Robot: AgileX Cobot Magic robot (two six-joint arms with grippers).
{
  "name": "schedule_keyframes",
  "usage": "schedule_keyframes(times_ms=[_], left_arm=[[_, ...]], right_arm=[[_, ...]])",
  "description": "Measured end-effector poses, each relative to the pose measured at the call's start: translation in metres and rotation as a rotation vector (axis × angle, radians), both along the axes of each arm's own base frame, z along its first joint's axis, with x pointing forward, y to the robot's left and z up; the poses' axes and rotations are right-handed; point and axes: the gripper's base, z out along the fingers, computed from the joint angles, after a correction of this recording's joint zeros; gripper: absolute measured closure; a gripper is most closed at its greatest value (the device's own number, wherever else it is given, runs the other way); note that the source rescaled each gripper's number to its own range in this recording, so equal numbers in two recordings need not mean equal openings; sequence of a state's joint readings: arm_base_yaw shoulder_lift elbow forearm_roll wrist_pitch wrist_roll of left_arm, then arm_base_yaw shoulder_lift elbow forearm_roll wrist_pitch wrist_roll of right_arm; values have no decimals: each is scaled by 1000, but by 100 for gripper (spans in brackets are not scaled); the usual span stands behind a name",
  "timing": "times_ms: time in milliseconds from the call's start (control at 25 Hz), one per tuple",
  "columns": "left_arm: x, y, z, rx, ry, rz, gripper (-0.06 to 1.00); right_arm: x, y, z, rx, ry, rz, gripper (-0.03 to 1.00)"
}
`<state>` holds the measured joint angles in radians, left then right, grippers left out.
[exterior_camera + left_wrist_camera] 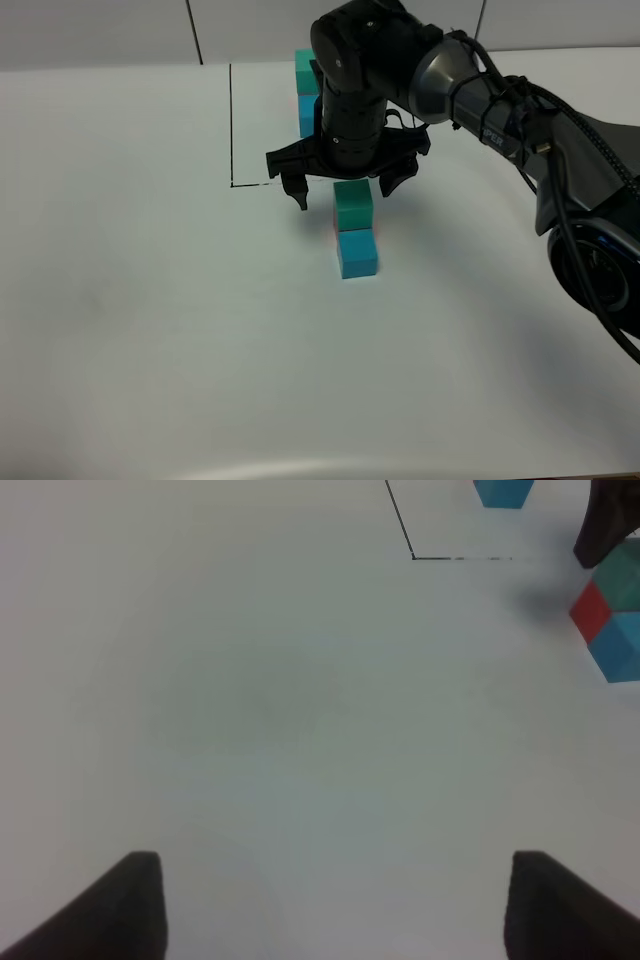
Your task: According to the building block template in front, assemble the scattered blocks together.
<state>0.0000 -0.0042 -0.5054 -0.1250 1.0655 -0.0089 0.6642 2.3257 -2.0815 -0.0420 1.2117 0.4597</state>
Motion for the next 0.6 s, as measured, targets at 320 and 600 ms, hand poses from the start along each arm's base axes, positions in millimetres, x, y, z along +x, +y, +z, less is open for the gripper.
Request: schedule_keyframes(times_ms=[320, 600], left_arm=[[0, 0, 0, 0, 0, 0, 44], [0, 0, 0, 0, 0, 0, 44]], right_arm=[[1, -22, 58, 58, -100, 19, 14], [11, -76, 90, 50, -151, -43, 14]])
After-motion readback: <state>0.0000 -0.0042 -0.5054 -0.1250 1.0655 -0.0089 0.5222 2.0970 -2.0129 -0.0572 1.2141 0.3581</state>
